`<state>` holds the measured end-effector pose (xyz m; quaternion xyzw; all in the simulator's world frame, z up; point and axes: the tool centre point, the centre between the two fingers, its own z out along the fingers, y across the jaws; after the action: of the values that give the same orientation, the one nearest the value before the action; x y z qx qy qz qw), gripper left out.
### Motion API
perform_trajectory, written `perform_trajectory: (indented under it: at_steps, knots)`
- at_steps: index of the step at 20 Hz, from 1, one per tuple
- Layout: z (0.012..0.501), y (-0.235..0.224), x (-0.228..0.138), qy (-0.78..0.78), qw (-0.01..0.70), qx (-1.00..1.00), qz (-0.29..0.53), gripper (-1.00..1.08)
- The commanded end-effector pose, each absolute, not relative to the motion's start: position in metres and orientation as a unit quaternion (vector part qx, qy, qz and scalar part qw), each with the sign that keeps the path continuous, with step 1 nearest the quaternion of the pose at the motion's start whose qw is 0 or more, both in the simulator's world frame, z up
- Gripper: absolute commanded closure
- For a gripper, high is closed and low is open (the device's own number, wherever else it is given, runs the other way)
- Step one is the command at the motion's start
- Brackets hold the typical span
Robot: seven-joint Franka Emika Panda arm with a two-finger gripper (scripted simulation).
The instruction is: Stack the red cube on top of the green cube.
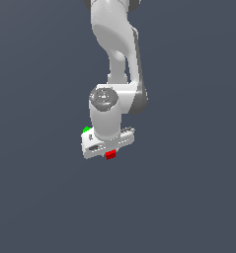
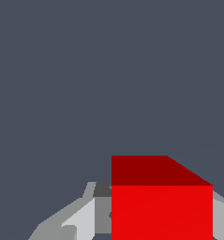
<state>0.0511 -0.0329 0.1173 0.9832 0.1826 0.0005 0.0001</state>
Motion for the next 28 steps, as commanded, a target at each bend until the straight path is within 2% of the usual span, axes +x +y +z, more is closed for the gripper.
perform_trajectory:
  at_steps: [1,8,15,28]
  knots:
    - [0.12,-0.033,0.051,0.183,0.0,0.983,0.0,1.08]
    - [0.117,-0.037,0.046,0.183,0.0,0.983,0.0,1.08]
    - [0.11,-0.052,0.025,0.183,0.0,0.983,0.0,1.08]
    - [0.083,-0.116,-0.061,0.183,0.0,0.983,0.0,1.08]
